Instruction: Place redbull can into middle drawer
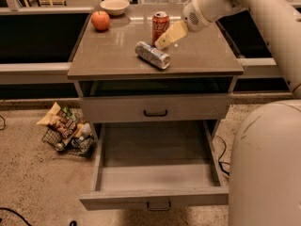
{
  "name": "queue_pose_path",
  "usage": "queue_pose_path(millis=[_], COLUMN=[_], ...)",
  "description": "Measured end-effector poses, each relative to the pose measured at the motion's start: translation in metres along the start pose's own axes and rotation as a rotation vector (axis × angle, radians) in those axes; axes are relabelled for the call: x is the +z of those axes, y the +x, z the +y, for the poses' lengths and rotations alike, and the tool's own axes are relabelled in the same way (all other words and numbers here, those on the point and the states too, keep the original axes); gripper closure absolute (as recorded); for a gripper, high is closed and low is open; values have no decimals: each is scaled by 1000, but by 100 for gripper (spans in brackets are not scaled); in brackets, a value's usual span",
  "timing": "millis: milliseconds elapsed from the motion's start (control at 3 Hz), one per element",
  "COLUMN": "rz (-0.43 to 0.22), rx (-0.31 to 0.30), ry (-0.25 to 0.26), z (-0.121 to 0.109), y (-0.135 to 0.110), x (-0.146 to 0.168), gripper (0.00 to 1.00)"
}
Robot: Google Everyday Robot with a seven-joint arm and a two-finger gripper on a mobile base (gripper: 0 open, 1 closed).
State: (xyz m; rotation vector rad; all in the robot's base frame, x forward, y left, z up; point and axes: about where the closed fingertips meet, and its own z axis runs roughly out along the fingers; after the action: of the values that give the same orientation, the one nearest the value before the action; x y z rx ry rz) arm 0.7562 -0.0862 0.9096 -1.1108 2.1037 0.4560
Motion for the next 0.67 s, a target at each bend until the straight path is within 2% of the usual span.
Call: queue_pose_path(millis=[667], rz=[24], rx=[124], ry=[66], z=[19], y=[-7], x=[43], gripper=[0])
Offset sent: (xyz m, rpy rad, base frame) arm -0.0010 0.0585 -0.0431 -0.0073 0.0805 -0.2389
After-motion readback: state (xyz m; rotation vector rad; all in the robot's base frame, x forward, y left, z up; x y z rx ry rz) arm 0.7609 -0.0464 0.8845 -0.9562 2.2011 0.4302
